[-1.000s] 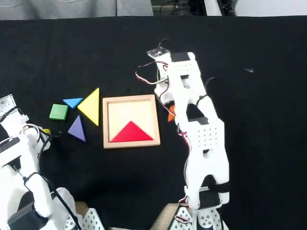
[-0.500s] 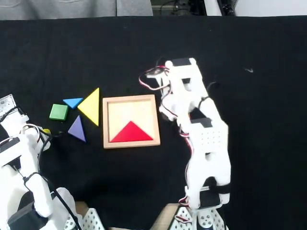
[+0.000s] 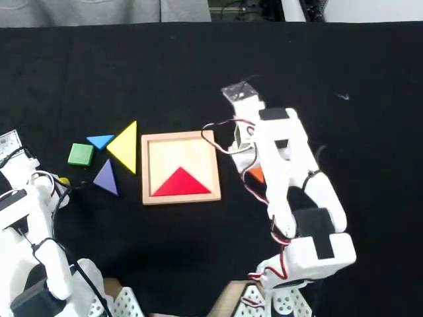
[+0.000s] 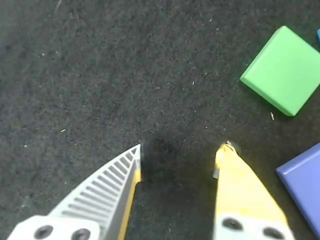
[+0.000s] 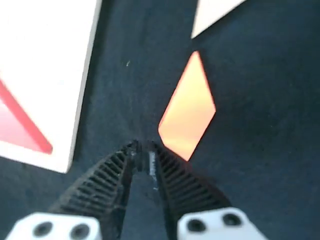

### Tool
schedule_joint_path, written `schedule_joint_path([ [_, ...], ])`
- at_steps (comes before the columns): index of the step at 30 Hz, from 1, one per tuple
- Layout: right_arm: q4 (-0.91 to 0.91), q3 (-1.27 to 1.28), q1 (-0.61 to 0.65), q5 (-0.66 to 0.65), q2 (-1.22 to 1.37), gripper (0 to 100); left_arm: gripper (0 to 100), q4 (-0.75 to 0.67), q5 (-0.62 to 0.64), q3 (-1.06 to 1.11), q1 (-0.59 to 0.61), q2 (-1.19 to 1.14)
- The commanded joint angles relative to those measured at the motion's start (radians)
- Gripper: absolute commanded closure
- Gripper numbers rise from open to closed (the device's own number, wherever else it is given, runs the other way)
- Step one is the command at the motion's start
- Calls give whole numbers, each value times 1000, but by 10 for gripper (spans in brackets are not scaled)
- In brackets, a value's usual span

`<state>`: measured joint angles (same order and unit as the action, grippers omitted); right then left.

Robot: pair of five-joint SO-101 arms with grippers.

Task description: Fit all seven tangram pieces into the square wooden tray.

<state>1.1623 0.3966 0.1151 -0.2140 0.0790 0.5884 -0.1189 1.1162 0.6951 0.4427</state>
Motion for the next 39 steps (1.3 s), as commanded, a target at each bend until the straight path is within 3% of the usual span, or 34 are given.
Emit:
schedule_joint_path([
  [1, -28, 2, -14, 100, -56, 769, 759, -23, -6, -2, -12, 26],
  [10, -78, 1, -18, 170, -41, 753, 759, -23, -6, -2, -12, 25],
  [24, -25, -194, -26, 173, 245, 761, 759, -23, -6, -2, -12, 25],
  [31, -21, -194, -20, 167, 252, 959, 759, -23, -6, -2, -12, 25],
  [39, 75, -237, -8, 167, 189, 987, 759, -23, -6, -2, -12, 25],
])
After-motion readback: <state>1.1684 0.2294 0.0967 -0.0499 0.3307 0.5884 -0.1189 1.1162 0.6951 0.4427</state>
